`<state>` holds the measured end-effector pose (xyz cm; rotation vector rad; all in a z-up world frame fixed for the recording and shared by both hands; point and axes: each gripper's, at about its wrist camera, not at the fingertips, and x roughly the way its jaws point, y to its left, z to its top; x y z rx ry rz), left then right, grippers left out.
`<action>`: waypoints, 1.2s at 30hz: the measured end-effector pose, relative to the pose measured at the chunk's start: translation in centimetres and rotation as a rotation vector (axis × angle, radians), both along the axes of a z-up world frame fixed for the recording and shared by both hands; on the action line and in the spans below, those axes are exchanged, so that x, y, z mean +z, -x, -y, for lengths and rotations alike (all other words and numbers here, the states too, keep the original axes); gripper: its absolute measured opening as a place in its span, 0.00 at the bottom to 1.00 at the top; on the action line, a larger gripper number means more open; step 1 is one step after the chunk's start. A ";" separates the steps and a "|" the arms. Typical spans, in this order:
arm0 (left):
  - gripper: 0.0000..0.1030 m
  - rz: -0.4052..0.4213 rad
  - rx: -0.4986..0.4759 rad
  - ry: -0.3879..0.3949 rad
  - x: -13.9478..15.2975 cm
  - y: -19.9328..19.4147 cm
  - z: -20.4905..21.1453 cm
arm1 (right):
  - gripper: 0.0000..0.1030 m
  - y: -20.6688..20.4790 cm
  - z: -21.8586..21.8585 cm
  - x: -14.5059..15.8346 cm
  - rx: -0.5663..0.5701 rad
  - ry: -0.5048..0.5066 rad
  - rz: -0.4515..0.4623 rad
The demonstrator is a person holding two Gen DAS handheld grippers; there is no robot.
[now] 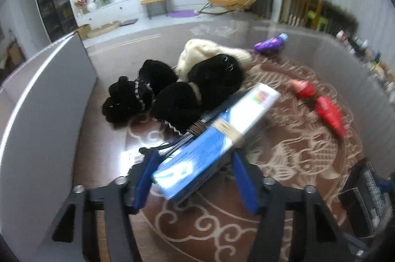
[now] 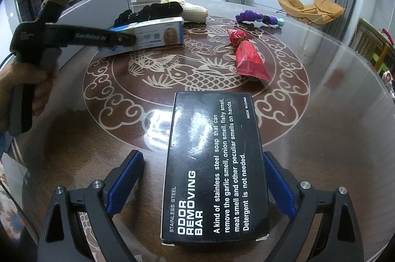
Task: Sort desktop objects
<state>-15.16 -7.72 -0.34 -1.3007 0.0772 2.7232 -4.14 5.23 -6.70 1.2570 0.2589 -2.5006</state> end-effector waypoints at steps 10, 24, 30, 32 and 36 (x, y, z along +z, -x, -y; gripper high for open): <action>0.20 0.029 -0.053 -0.245 -0.1 -9.2 0.3 | 0.92 0.1 0.0 0.0 0.000 0.002 0.001; 0.32 0.069 0.111 -0.543 -1.8 -16.4 6.8 | 0.93 0.2 -0.2 0.0 -0.004 -0.002 0.002; 0.48 0.053 0.169 -0.541 -1.8 -16.9 8.3 | 0.93 0.2 -0.2 -0.1 -0.004 -0.002 0.002; 0.48 0.043 0.181 -0.505 -1.7 -17.0 8.1 | 0.94 0.2 -0.2 -0.1 -0.004 -0.002 0.002; 0.48 0.036 0.175 -0.502 -1.4 -17.1 7.8 | 0.94 0.2 -0.2 -0.1 -0.004 -0.002 0.002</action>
